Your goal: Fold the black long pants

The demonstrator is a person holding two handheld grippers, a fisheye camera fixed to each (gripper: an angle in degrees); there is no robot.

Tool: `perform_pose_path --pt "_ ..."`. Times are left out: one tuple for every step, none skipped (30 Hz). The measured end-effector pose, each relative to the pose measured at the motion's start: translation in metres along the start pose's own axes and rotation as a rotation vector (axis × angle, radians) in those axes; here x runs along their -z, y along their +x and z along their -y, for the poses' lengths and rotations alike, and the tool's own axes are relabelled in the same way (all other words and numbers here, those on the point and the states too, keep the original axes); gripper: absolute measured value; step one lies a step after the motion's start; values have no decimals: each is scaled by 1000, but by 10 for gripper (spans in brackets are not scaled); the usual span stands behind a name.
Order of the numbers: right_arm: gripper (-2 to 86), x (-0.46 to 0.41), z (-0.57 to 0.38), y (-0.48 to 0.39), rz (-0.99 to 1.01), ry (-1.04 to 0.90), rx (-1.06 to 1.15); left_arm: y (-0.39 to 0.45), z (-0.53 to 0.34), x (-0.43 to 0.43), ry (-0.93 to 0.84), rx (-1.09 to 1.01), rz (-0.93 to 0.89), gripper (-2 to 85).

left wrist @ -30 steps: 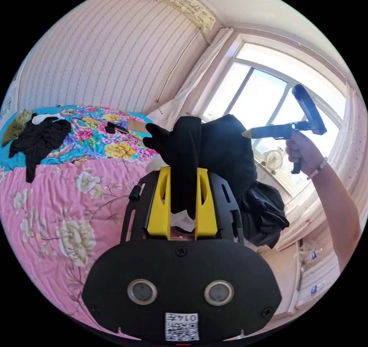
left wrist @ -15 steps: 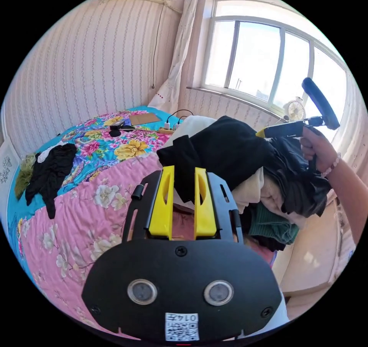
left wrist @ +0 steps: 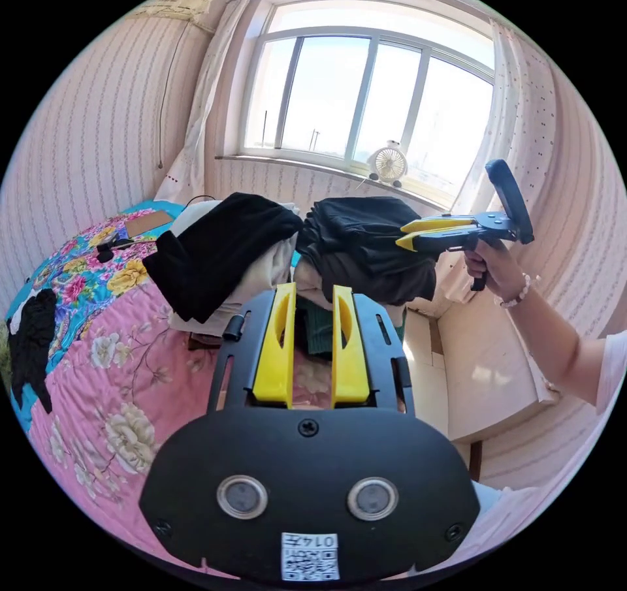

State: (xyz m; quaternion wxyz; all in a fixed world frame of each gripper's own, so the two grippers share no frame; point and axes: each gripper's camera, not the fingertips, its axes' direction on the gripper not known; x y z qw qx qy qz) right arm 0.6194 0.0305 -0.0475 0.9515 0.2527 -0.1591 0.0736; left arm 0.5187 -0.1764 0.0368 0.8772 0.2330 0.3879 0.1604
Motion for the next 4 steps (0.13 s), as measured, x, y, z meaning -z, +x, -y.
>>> perform_pose_path --pt "133 2 -3 3 -9 1 -15 8 3 -2 0 -7 -11 87" --pt "133 5 -7 8 -9 5 -34 23 10 -6 1 -24 -31 88" --pt "131 8 -10 14 2 11 -59 38 17 -8 4 -43 -33 89" --pt "130 9 -11 17 11 17 -67 45 20 -10 7 -53 -31 89"
